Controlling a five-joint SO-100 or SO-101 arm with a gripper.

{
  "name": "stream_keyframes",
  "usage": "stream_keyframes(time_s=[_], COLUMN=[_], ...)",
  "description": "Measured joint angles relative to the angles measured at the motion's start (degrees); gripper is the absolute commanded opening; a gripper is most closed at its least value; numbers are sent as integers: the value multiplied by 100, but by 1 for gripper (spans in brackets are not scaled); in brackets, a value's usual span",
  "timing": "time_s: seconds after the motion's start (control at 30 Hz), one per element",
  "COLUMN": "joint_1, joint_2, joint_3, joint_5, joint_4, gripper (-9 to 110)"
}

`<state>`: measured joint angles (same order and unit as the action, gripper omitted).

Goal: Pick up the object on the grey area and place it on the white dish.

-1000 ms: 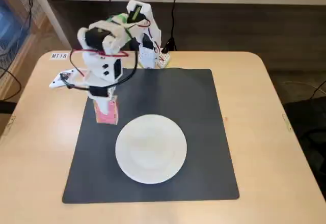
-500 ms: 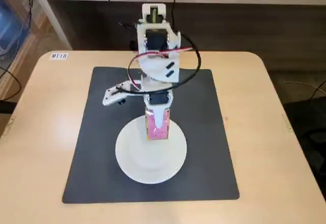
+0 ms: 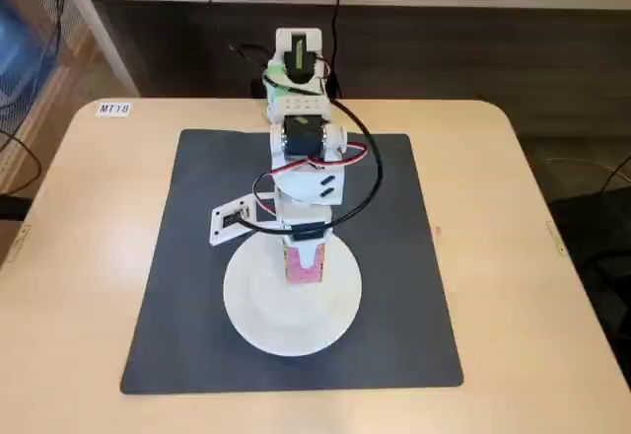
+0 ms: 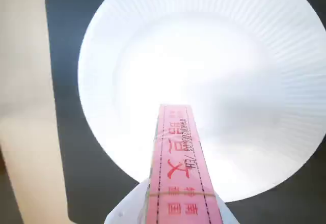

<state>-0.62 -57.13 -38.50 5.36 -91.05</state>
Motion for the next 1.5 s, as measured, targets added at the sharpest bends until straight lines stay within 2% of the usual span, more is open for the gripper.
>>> stream_keyframes(time_s=[0.63,0.97,1.5], joint_1=[9,18,62], joint_2=[853,932,914], joint_3=[501,677,677], joint_5=[281,334,457], joint_4=[-483,-519,-571], gripper=[0,22,42])
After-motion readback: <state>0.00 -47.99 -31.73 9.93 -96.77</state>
